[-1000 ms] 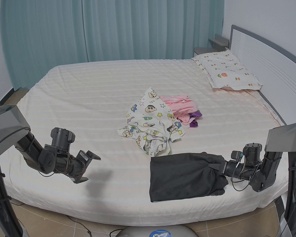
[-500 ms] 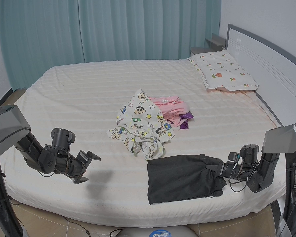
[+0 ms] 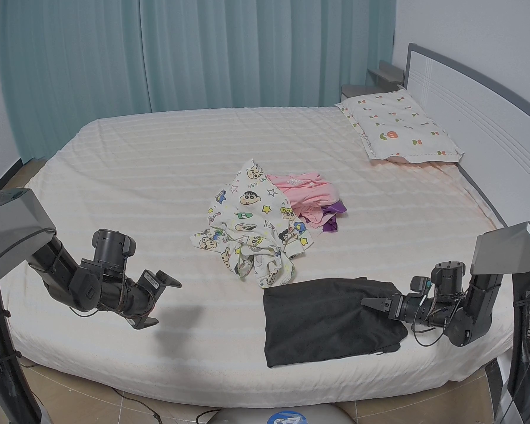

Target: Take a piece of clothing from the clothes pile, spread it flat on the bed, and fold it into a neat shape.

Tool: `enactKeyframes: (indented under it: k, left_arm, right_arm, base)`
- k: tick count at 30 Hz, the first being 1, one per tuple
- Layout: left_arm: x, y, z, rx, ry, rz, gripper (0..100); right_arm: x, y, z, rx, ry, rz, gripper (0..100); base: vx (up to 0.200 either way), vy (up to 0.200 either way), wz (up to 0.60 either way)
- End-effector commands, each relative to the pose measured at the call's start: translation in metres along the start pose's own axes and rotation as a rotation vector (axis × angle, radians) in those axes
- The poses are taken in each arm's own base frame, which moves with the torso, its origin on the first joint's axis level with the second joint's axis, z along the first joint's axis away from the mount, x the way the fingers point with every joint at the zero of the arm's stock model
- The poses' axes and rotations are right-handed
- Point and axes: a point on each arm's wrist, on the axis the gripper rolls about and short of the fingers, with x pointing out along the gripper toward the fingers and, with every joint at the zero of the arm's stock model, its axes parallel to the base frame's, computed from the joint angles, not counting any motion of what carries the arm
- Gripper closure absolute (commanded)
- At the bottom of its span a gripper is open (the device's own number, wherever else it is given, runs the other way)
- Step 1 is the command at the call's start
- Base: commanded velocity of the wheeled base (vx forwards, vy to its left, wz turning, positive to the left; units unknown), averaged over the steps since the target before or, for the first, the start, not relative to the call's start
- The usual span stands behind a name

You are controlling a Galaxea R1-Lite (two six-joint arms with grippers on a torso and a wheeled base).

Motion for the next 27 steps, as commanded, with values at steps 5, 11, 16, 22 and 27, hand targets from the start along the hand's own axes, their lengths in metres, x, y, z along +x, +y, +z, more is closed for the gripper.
enactKeyframes:
  k: [5,11,16,22,27]
  left_arm:
    - [0.001,0.0,0.0,0.0,0.001,0.001,0]
    - [0.001,0.001,0.0,0.0,0.0,0.004,0]
    - [0.001,0.001,0.0,0.0,0.0,0.004,0]
    - [0.002,0.001,0.0,0.001,0.001,0.005,0]
    - [0.002,0.001,0.0,0.001,0.0,0.004,0]
  right_arm:
    - [-0.017,-0.024,0.027,0.037,-0.103,-0.058,0]
    - [0.005,-0.022,0.034,0.086,-0.084,-0.029,0]
    - [0.014,-0.016,0.036,0.206,-0.083,0.0,0]
    - [0.022,-0.022,0.029,0.224,-0.057,0.008,100]
    - [0.022,-0.024,0.035,0.225,-0.079,0.006,100]
  base:
    - [0.0,0.0,0.0]
    - [0.0,0.0,0.0]
    - [0.0,0.0,0.0]
    - [0.0,0.0,0.0]
    - [0.0,0.0,0.0]
